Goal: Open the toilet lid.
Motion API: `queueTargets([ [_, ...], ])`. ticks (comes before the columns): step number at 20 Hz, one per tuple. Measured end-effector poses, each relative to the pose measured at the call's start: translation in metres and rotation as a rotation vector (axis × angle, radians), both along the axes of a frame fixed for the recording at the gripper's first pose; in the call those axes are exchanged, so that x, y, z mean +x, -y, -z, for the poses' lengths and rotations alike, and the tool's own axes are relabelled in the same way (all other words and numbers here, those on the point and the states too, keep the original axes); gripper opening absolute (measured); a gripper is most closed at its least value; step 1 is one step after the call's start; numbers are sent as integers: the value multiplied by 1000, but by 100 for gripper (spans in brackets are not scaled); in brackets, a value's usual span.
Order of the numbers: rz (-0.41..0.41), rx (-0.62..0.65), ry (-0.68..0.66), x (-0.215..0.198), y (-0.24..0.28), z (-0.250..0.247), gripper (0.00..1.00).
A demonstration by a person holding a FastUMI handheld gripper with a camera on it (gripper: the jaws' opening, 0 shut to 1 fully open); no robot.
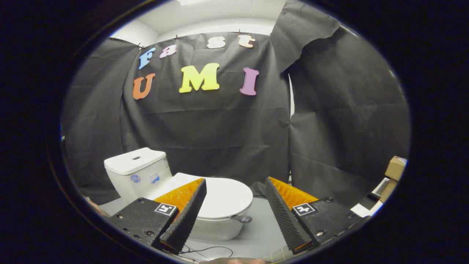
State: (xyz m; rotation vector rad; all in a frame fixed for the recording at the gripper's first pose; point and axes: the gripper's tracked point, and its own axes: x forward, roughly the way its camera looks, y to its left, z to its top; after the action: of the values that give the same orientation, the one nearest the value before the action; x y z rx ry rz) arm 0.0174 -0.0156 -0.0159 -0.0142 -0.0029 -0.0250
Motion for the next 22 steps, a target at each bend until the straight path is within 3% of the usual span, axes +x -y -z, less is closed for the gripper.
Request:
queueTargets([
  [6,-23,-43,-43,37,-20,10,100],
  [9,-41,-31,-145,56,-18,30,100],
  [16,-94,156,-470,84,-2,94,100],
  [22,-126,292,-621,106,12,134,98],
])
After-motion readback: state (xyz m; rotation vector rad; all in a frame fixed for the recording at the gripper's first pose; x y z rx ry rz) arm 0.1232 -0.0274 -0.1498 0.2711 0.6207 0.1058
